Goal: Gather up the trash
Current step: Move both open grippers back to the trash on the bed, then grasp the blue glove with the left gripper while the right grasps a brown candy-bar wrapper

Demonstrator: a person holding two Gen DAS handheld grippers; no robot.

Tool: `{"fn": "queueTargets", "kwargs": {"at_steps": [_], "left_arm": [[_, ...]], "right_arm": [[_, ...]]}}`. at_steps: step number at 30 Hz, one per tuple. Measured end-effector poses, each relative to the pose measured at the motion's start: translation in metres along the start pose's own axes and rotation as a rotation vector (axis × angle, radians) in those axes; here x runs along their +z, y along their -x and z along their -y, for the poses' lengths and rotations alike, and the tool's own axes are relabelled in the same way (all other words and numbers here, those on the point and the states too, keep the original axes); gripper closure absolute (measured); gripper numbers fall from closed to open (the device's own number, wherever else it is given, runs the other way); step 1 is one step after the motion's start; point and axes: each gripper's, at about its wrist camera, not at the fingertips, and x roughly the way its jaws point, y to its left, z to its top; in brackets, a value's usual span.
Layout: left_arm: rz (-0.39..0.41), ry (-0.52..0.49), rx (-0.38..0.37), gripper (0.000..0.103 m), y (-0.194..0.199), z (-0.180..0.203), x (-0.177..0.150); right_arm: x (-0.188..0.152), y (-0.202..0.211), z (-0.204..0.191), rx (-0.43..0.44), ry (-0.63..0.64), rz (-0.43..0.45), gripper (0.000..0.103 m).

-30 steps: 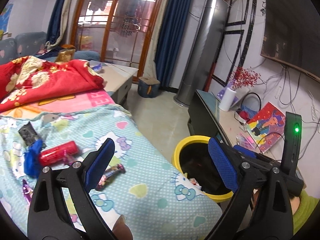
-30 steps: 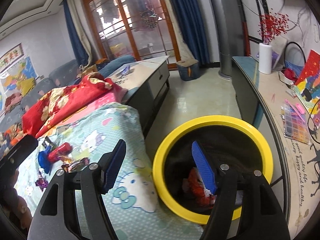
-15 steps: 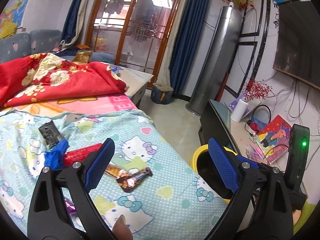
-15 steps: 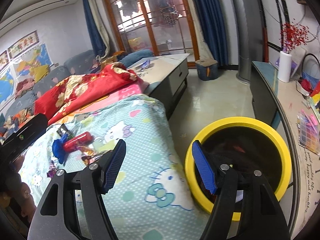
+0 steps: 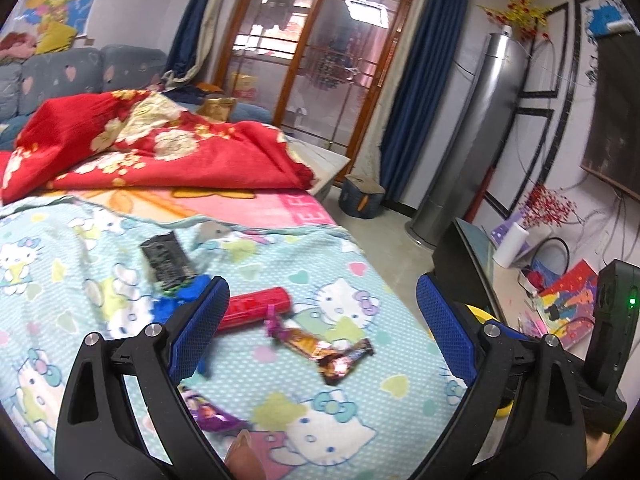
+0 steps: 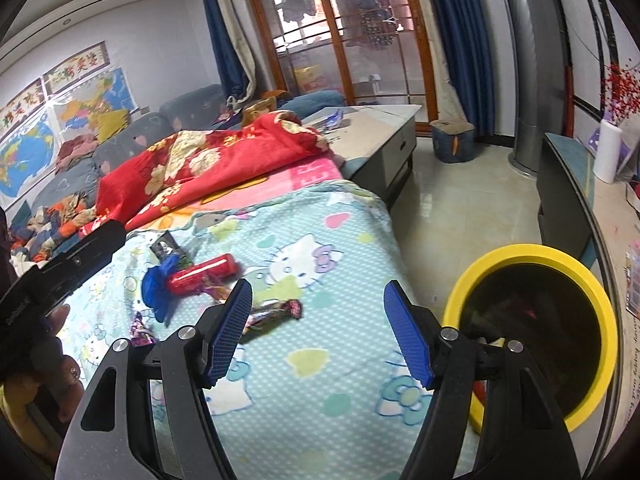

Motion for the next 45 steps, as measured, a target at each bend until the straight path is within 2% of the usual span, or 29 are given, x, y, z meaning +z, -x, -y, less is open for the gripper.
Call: {"fn": "queueTargets", "kwargs": {"at_steps": [4, 10, 15, 19, 27, 30, 32, 36, 38, 45], "left_arm": [[0.001, 0.030, 0.042, 0.017, 0.002, -0.021, 0.000], [-0.026, 0.070, 0.112, 0.017, 0.001, -0.049, -0.003], [-0.071, 0.090, 0.154, 0.017, -0.003, -0.067, -0.012], [-0.102, 0.089, 0.163, 0.017, -0.010, -0.075, -0.018], [-0.174, 0.073, 0.176, 0.024, -0.033, -0.078, -0.023], [-0.191, 0.075, 0.174, 0.028, -0.040, -0.079, -0.023], [-0.201, 0.089, 0.177, 0.036, -0.044, -0.081, -0.024], [-0.224, 0.105, 0.179, 0.045, -0.051, -0.086, -0.025], [-0.234, 0.115, 0.179, 0.062, -0.052, -0.088, -0.028], [-0.239, 0.121, 0.172, 0.087, -0.049, -0.089, -0.032]], "right_arm": [[0.002, -0.008, -0.016, 0.022, 0.034, -0.009, 0.037], [0.002, -0.035, -0.035, 0.046, 0.049, -0.068, 0.037], [-0.002, -0.062, -0.042, 0.015, 0.038, -0.118, 0.037], [-0.004, -0.077, -0.046, -0.003, 0.043, -0.138, 0.037], [-0.012, -0.103, -0.044, -0.024, -0.006, -0.200, 0.037], [-0.018, -0.108, -0.037, -0.013, -0.041, -0.227, 0.041], [-0.021, -0.108, -0.034, -0.010, -0.047, -0.237, 0.052], [-0.024, -0.104, -0.027, 0.005, -0.059, -0.238, 0.062], [-0.025, -0.102, -0.023, 0.015, -0.076, -0.240, 0.068], [-0.028, -0.093, -0.015, 0.043, -0.088, -0.230, 0.083]]}}
